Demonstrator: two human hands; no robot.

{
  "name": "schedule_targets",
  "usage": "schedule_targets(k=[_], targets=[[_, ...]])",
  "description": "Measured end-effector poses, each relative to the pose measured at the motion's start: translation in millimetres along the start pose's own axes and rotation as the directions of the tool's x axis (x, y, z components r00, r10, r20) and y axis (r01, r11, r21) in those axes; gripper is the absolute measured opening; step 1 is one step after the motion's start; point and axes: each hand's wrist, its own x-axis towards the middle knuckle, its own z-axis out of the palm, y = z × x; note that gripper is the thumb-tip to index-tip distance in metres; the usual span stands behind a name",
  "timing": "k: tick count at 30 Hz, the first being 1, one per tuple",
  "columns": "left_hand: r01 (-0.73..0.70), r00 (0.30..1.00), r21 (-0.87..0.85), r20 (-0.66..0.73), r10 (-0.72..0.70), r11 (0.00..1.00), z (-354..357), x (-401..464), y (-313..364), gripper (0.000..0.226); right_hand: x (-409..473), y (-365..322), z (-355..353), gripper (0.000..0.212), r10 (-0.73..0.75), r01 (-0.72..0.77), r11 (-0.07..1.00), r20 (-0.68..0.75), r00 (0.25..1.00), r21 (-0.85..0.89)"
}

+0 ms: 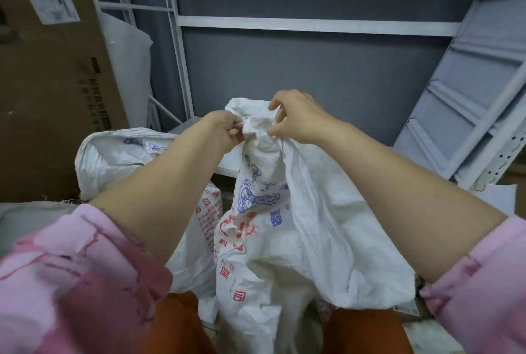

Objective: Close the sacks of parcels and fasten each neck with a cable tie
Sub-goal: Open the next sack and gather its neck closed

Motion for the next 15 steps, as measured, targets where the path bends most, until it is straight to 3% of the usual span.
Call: schedule_targets(k=[2, 3, 6, 8, 11, 13, 15], targets=[[0.006, 1.000, -0.022, -0.007, -0.006, 1.000, 1.4, -2.8, -0.9, 0.019, 4.9, -0.1, 7.2, 0.009, -0.009, 0.008, 1.000, -0.047, 0.999, -0.024], [0.015, 1.000, -0.035, -0.027, -0.016, 0.999, -0.8, -4.2, 0.1, 0.021, 5.7, 1.8, 7.7, 0.008, -0.001, -0.002, 0.999, -0.073, 0.997, -0.039], [0.064, 0.993, -0.206, -0.085, -0.083, 0.977, -11.2, -4.1, 8.6, 0.029, 1.9, 11.3, 1.6, 0.018, -0.047, 0.001, 0.977, -0.210, 0.977, -0.214], [0.126, 0.983, -0.397, -0.072, -0.168, 0.909, -14.5, -1.9, 12.6, 0.029, -2.8, 18.3, -1.9, 0.018, -0.154, 0.027, 0.919, -0.295, 0.943, -0.393], [0.132, 0.985, -0.616, -0.006, -0.173, 0.777, -11.5, 1.1, 10.4, 0.029, -8.0, 19.3, 3.0, 0.027, -0.348, 0.138, 0.848, -0.341, 0.873, -0.512], [0.132, 0.986, -0.629, 0.005, -0.166, 0.766, -12.0, 0.9, 7.3, 0.025, -8.7, 18.9, 3.3, 0.038, -0.451, 0.208, 0.799, -0.334, 0.828, -0.564], [0.108, 0.986, -0.507, -0.057, -0.159, 0.855, -14.8, 2.5, 6.2, 0.022, -9.0, 20.3, -1.2, 0.035, -0.486, 0.248, 0.765, -0.281, 0.827, -0.594]])
